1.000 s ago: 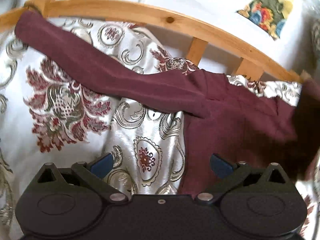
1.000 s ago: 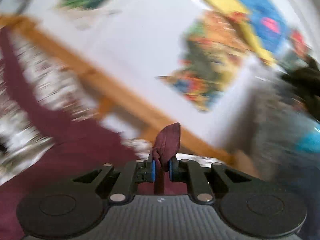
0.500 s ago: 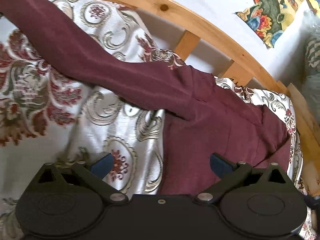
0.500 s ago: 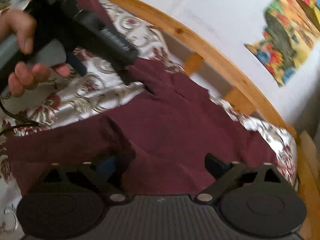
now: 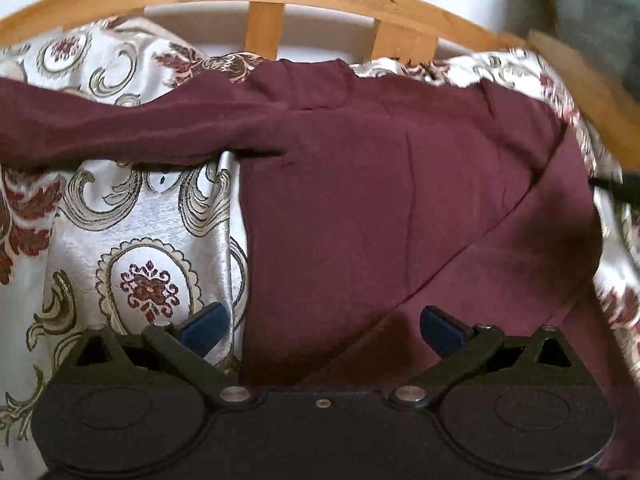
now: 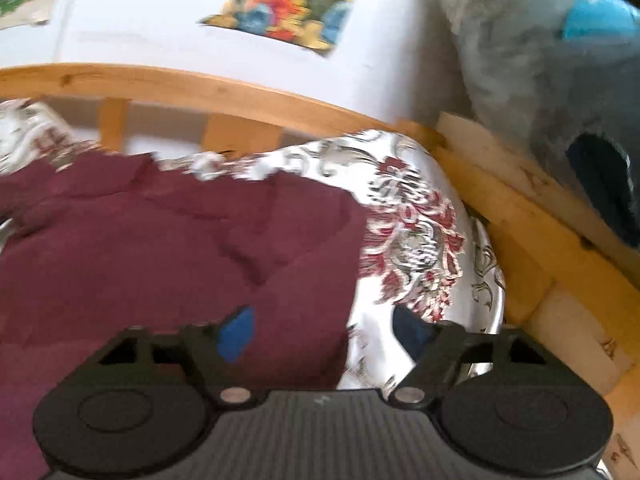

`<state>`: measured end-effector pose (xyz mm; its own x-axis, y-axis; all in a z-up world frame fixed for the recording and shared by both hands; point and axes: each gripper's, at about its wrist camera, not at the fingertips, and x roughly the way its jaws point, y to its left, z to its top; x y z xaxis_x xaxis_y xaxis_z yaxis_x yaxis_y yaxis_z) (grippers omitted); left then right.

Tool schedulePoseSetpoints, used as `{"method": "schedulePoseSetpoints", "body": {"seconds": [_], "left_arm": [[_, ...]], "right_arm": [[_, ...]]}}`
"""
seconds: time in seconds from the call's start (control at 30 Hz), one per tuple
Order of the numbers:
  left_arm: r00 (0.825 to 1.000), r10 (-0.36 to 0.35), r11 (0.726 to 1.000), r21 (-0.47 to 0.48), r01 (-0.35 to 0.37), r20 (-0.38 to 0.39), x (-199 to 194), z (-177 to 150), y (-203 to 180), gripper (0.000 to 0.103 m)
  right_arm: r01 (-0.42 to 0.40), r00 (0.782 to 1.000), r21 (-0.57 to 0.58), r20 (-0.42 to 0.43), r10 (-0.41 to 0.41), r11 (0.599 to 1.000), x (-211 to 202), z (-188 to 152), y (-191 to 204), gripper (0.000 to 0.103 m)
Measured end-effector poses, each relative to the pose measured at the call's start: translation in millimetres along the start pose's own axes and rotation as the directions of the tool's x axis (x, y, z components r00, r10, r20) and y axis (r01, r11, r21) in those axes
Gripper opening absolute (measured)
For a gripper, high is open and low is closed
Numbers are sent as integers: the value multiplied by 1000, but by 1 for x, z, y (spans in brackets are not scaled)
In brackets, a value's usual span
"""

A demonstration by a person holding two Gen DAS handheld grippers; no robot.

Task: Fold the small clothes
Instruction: 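Carry the sleeve across the shirt body with the right gripper and release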

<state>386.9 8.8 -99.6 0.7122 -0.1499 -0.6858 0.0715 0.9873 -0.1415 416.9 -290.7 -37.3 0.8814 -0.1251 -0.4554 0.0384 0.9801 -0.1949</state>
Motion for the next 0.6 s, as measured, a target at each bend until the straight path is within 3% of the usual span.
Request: {"method": "schedulePoseSetpoints", "body": {"seconds": [0.1, 0.17, 0.27, 0.47, 0.6], "left_arm": [[1000, 29, 999, 43, -29, 10, 2, -6, -3, 102], [999, 35, 998, 56, -36, 22, 0, -10, -2, 102], [999, 35, 997, 66, -37, 32, 0, -11, -3, 102], [998, 33, 997, 61, -36, 47, -1, -11, -4, 102], [997, 67, 991, 112, -71, 35, 5, -13, -12, 102]], "right_arm": [[-31, 999, 104, -17, 33, 994, 23, 5, -16, 73], [-38, 998, 153, -34, 44, 988, 36, 7, -23, 61], [-98, 993, 301, -36, 114, 949, 45, 5, -38, 8], [-28, 999, 332, 34, 17, 943, 35, 12, -58, 7], [-47, 999, 348, 10, 47, 936, 41, 7, -66, 13]]}}
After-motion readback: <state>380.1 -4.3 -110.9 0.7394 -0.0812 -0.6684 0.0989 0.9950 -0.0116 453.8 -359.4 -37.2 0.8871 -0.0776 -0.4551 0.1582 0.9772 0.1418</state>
